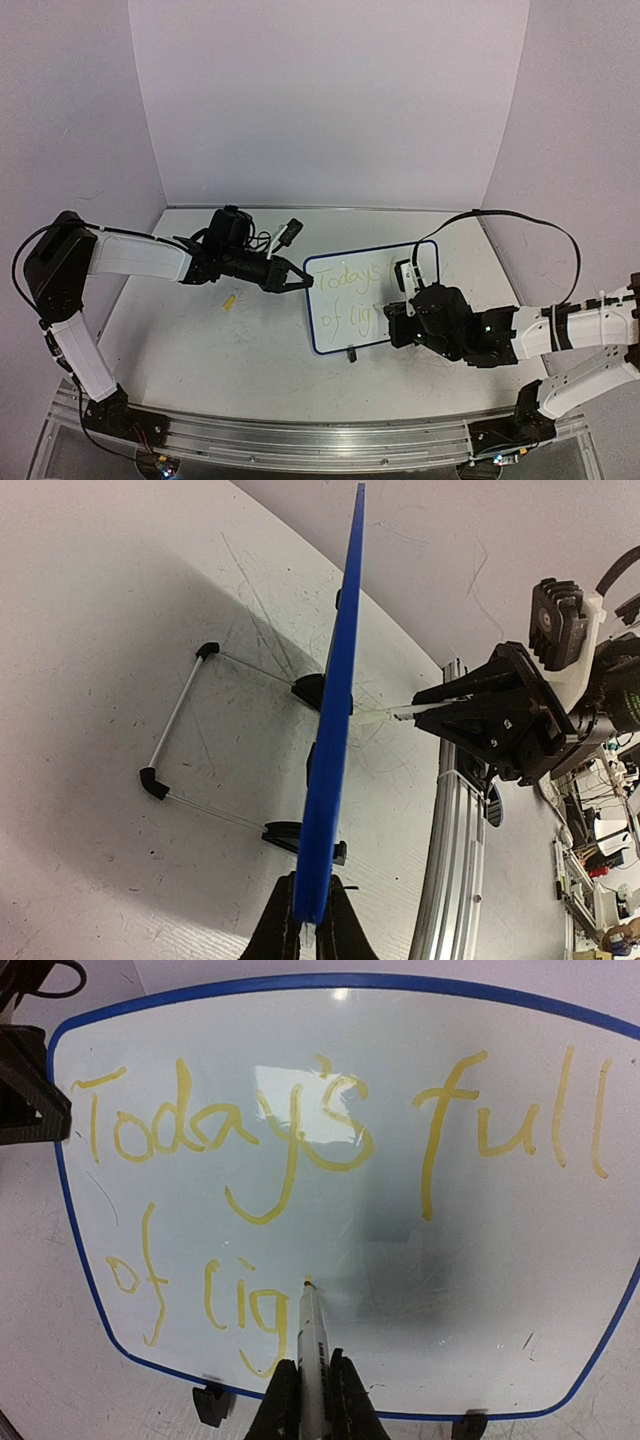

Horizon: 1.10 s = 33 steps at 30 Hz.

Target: Write a sentence on the whiteboard

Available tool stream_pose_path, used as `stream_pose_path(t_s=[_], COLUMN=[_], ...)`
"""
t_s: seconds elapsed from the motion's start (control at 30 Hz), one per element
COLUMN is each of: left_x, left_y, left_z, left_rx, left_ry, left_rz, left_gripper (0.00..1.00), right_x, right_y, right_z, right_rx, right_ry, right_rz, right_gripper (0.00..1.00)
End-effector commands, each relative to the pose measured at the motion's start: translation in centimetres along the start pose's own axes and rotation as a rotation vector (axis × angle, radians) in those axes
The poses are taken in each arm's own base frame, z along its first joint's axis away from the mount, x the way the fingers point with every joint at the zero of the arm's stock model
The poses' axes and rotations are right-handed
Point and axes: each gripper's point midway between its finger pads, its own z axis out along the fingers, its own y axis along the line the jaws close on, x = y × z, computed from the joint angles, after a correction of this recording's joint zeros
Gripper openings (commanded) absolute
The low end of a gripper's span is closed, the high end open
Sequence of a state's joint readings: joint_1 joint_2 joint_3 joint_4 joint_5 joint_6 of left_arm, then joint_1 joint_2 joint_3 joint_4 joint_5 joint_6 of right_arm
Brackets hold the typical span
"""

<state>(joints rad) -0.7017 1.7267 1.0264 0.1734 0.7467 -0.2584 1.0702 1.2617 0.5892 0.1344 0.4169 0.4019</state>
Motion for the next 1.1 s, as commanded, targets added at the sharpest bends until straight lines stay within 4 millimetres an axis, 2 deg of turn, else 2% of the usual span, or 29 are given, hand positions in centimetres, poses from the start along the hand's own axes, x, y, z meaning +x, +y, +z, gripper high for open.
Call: stream_pose_path(t_s=[0.0, 0.5, 0.83, 1.07], left_x=[-0.9, -0.9, -0.9, -1.0], left_y=[-0.5, -0.5, -0.5, -0.6], left_z=[-0.1, -0.1, -0.1, -0.2], left_rx=[-0.019, -0.019, -0.02, -0.019], left_ry=[-0.009, -0.008, -0.009, -0.012], left_rz=[0.035, 0.034, 0.035, 0.039], left_gripper=[0.0, 0.0, 0.0, 0.0], right_x=[0.9, 3.5, 0.5, -0.5], right_y=[-0.1, 0.3, 0.6, 0.6], right_z=[-0.1, 0.0, 0.0, 0.2], right_rx=[-0.007, -0.032, -0.01, 0.01], right_ry=[0.031, 0.099, 0.007, -0.022], right_rz=[0.011, 0.013, 0.052, 0.052], right_gripper=[0.0, 0.0, 0.0, 0.0])
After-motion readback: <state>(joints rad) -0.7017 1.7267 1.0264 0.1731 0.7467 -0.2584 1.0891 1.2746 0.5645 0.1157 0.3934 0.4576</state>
